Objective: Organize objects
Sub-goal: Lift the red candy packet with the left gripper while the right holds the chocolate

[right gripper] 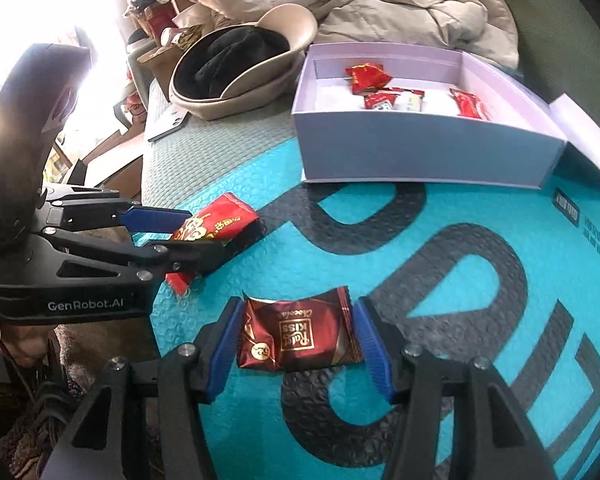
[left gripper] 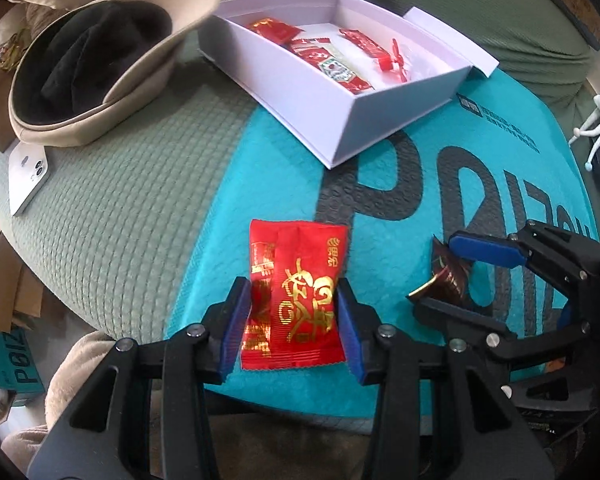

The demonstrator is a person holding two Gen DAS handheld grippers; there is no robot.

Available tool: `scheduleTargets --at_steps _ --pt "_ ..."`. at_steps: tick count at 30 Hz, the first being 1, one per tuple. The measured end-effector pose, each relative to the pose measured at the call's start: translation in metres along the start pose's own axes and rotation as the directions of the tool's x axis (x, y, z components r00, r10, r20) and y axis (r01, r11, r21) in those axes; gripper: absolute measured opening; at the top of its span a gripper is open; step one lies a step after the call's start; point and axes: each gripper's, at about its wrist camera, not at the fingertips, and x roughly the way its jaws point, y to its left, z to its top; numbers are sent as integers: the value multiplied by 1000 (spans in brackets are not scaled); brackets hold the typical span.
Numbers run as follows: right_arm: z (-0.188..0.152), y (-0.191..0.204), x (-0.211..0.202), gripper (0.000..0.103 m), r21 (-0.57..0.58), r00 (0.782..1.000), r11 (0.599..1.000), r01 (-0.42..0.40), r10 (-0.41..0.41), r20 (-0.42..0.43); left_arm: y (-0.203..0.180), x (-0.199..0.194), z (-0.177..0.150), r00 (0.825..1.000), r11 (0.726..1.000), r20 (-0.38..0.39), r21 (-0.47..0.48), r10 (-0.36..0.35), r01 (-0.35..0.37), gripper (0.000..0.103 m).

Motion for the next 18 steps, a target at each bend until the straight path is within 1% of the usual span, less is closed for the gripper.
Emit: scheduleTargets --at_steps 2,5,7,9,11,15,18 --pt "-1 2 0 59 -15 1000 1000 3 -3 -2 -4 2 1 1000 1000 9 17 19 -19 41" --pt "-4 3 -1 64 -37 1000 999 12 -12 -11 -10 4 3 999 998 17 43 46 -47 47" --pt "-6 5 0 68 -52 1000 998 24 -24 -13 -11 6 4 999 997 20 50 50 -51 52" --pt "-8 7 0 70 -69 999 997 36 -37 -9 -12 7 5 998 997 25 57 58 -59 54" --pt "-8 6 1 71 -68 999 997 46 -46 -7 -11 7 5 998 996 28 60 57 -59 55" --pt "-8 5 1 77 -56 1000 998 30 -30 1 -11 9 7 998 996 31 61 57 -59 58" --pt "-8 6 2 78 -59 999 998 36 -36 5 -12 9 6 997 996 41 64 64 -67 59"
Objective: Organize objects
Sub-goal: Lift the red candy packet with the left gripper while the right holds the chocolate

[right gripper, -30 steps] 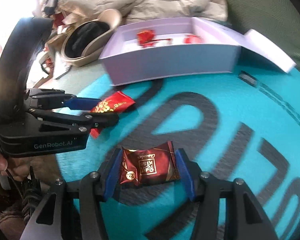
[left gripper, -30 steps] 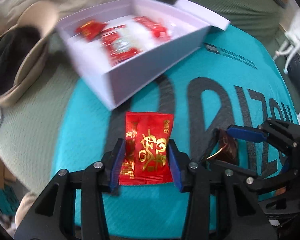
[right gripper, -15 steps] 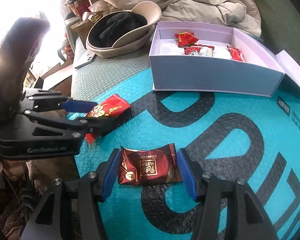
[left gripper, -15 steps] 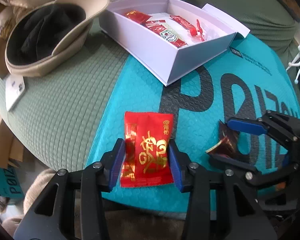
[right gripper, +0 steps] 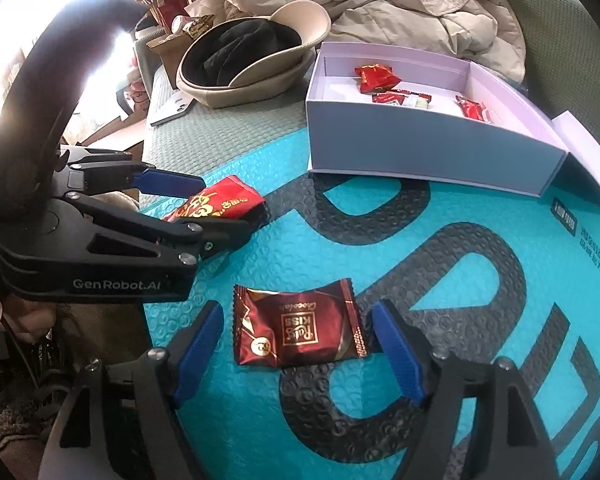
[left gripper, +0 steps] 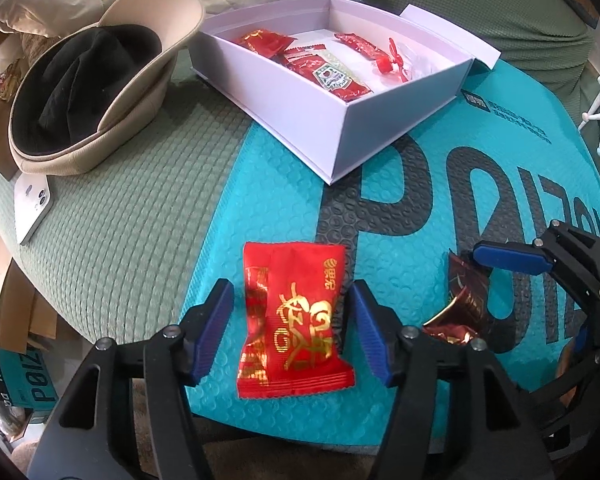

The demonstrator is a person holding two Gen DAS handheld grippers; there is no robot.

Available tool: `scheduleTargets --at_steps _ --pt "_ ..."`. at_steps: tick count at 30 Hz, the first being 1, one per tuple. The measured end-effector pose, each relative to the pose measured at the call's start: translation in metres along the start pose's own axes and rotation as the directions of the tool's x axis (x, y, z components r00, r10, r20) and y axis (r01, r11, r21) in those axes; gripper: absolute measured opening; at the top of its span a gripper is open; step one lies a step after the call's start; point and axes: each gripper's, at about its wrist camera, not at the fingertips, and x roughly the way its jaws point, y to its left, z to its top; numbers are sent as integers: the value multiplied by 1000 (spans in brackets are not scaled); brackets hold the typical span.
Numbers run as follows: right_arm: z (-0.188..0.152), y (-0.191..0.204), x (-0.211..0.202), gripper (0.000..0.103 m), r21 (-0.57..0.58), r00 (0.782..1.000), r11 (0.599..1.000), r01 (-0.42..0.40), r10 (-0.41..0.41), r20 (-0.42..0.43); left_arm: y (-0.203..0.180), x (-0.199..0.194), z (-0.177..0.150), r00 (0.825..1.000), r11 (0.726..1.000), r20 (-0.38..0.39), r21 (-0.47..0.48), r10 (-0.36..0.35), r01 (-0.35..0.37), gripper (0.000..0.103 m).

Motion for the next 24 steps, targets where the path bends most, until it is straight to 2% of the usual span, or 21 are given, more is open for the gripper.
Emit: scheduleTargets --at_steps 2,3,4,8,10,16,24 --pt "0 1 0 77 1 1000 1000 4 -4 4 0 0 0 1000 1000 2 -4 -2 2 59" --pt "0 0 0 71 6 1000 1000 10 -10 7 0 0 0 1000 1000 4 -9 -4 4 59" --pt "0 -1 -1 60 13 1000 1000 22 -22 10 1 0 0 1000 1000 6 -18 -7 7 59" --pt "-1 -7 -4 51 33 999 999 32 -33 25 0 -1 0 1000 1000 10 -29 -2 2 57" --pt "-1 -7 -6 46 37 999 999 32 -33 32 2 -1 1 1000 999 8 -34 -6 6 47" --pt "1 3 -18 45 -6 997 999 37 -36 71 -1 -9 -3 1000 999 15 -32 -21 22 44" --pt "15 15 -39 45 -44 994 999 22 -17 107 6 -28 -6 998 996 49 -76 -34 38 44"
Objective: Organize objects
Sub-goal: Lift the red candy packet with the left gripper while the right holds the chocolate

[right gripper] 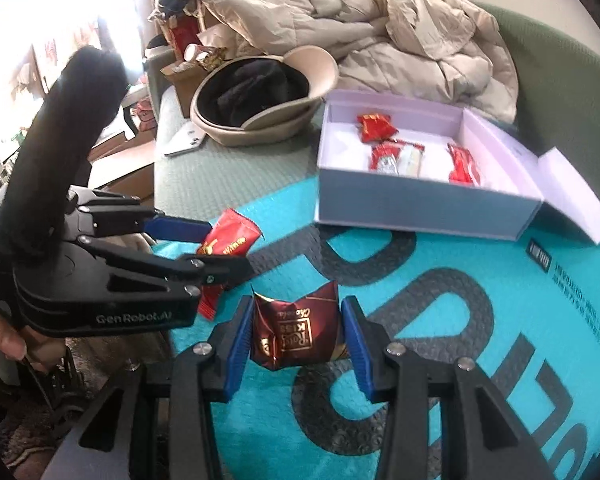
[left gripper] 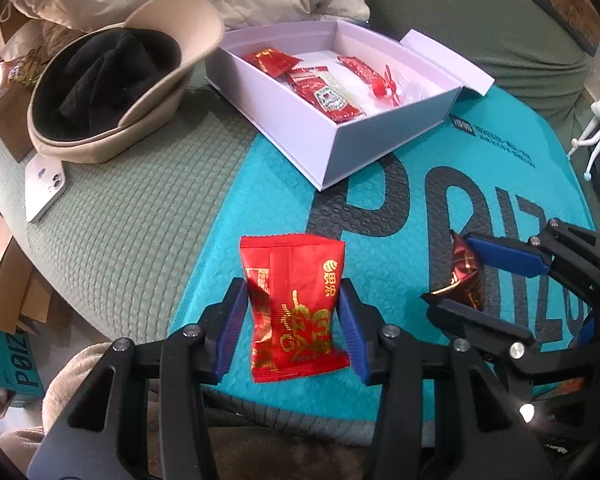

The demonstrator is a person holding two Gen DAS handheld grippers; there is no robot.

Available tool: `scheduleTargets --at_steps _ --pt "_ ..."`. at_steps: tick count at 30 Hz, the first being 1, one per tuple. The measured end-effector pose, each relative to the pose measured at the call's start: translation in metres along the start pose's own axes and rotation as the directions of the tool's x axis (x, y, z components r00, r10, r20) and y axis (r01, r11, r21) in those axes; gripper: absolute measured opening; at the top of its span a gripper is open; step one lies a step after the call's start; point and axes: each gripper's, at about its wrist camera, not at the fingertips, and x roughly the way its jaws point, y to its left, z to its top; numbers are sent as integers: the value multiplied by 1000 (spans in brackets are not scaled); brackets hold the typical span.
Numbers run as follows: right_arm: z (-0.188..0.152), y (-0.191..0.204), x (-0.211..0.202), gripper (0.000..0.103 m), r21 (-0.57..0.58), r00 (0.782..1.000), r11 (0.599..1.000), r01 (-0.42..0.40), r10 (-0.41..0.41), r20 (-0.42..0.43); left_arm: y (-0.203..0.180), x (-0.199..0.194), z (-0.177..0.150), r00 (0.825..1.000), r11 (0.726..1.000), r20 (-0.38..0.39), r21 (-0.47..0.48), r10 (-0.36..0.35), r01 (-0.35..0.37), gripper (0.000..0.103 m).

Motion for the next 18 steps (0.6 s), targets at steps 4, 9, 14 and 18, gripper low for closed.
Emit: scheduleTargets --at_steps 4,9,14,18 --pt "8 10 -8 45 -29 1000 999 -21 22 12 7 -11 -2 1000 1000 6 -27 5 -5 44" --pt "15 25 -17 45 -64 998 997 -43 46 48 16 -31 -7 998 998 31 -46 47 -45 44" --pt "18 35 -20 45 -74 996 995 -68 72 50 26 -54 -9 994 995 68 -50 86 -83 42" --pt "23 41 -11 45 -75 997 995 -71 74 30 32 -53 -4 994 997 74 -26 79 -78 42"
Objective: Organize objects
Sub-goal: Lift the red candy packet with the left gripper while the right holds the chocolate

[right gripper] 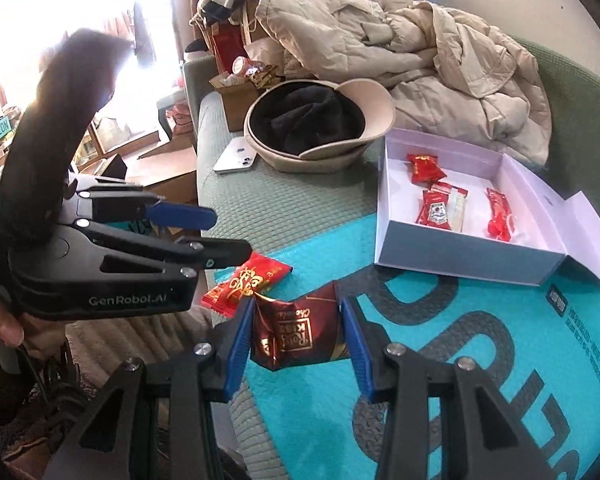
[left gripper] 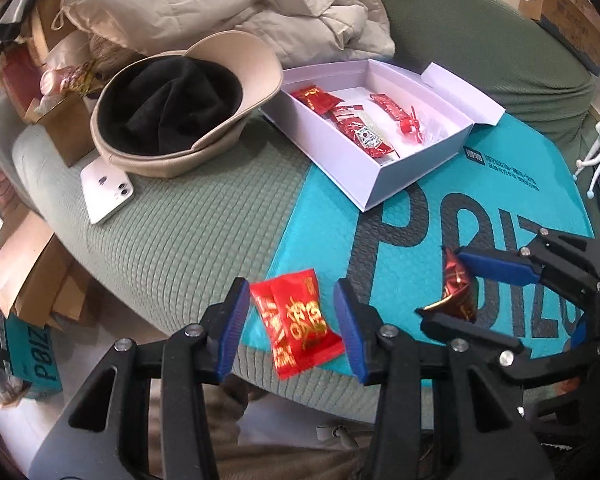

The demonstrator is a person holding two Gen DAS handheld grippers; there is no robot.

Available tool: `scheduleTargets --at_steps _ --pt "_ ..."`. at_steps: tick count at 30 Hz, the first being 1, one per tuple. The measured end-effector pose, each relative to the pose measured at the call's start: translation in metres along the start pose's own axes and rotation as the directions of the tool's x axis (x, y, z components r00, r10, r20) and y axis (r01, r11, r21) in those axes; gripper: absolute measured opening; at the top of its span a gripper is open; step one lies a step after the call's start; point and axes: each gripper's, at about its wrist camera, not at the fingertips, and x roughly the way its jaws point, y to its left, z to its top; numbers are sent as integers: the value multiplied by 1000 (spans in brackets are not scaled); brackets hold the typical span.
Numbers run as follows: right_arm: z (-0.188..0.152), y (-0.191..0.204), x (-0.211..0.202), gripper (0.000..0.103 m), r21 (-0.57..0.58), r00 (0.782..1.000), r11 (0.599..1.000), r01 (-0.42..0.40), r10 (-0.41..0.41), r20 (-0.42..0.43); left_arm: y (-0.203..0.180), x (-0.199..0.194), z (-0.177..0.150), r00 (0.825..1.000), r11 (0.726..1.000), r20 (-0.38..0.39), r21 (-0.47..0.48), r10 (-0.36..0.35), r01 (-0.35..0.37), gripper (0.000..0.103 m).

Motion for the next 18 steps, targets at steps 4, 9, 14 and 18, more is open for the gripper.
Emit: scheduleTargets --at_steps 4,9,14,18 --pt "0 -1 8 45 11 1000 1000 16 -16 -17 12 17 -2 997 996 -14 -56 -73 72 42" --pt "-9 -7 18 45 43 998 999 22 -20 -55 19 32 -11 992 986 -46 -123 -119 113 43" --pt "-15 -13 26 45 56 997 998 15 -11 -76 21 39 -17 990 980 -51 -154 -133 124 43" --pt "-18 -18 31 45 64 996 998 12 -6 -90 20 55 -18 986 979 -96 -163 -139 123 44"
